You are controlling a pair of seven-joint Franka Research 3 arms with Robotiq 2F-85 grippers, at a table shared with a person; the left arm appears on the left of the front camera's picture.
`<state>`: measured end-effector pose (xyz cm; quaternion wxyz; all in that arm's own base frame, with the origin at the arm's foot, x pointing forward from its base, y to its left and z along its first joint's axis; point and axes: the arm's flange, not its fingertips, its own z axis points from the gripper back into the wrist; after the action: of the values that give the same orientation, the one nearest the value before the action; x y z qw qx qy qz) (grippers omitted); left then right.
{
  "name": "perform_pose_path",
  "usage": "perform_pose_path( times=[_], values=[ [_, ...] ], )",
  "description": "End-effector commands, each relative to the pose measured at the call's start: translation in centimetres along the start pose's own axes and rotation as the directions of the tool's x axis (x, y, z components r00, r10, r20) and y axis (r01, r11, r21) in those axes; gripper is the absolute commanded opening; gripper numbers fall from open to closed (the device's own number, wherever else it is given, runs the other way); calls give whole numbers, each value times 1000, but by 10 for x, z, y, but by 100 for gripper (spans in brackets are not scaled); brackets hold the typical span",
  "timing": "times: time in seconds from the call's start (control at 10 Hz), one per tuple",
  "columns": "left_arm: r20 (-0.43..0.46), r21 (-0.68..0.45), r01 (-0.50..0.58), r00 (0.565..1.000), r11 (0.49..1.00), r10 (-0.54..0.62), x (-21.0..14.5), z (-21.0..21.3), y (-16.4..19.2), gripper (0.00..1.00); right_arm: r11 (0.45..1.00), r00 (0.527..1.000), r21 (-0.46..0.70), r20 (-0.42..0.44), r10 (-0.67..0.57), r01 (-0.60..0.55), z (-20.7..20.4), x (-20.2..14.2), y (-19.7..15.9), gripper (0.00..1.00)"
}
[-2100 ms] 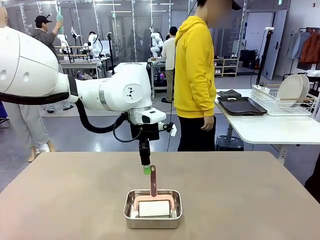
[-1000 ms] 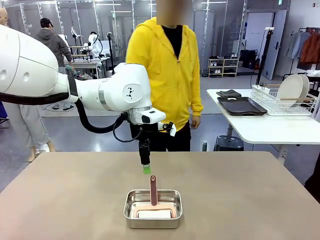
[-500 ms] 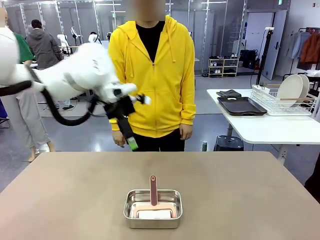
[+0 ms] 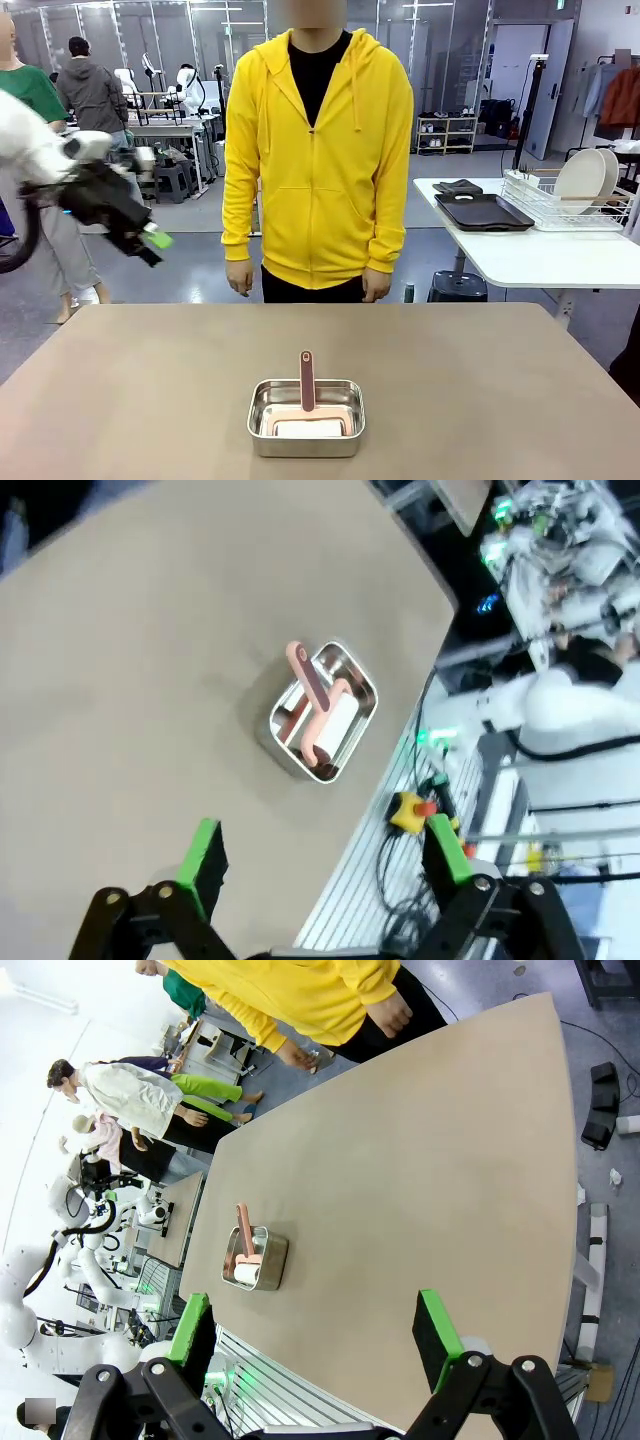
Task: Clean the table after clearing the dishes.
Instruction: Place the Lint Roller back on top of the Airtight Container.
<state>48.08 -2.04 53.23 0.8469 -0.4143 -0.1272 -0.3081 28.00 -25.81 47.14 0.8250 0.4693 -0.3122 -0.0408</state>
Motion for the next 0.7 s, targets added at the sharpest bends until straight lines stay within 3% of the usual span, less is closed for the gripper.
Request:
perform_pose_path(
  times=[0.0, 0.2, 0.6],
  values=[
    [216, -105, -56, 973, 993, 78, -60, 38, 19, 100, 1000, 1000, 8, 8, 14, -14, -1, -1, 1, 100],
    [243, -210, -204, 937, 956, 253, -129, 81, 50, 100, 1000, 1000, 8, 8, 14, -14, -1, -1, 1, 100],
    [435, -297, -216, 836, 930, 333, -224, 139, 75, 100, 1000, 1000, 8, 8, 14, -14, -1, -1, 1, 100]
  ],
)
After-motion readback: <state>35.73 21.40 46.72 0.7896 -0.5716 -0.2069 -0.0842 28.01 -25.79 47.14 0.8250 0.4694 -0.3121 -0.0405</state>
